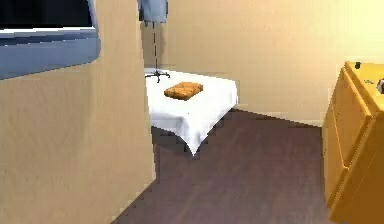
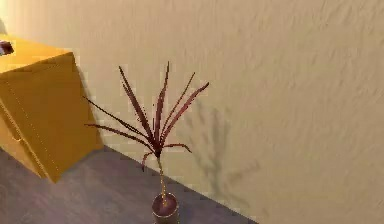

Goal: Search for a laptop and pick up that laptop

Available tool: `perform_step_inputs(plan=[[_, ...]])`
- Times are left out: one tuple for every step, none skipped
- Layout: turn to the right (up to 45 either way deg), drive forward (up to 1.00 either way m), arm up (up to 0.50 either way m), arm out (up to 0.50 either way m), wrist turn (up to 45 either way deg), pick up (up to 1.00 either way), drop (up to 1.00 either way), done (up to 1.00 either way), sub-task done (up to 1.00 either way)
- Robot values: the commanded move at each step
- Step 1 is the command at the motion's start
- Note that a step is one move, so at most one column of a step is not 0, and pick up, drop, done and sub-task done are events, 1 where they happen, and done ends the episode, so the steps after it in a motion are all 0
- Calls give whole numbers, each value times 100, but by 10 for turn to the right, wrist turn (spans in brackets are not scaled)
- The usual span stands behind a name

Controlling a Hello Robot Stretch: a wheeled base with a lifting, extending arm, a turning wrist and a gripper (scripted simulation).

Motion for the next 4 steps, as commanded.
perform_step_inputs(plan=[[-450, 0, 0, 0, 0, 0, 0, 0, 0], [-450, 0, 0, 0, 0, 0, 0, 0, 0], [-450, 0, 0, 0, 0, 0, 0, 0, 0], [0, 100, 0, 0, 0, 0, 0, 0, 0]])
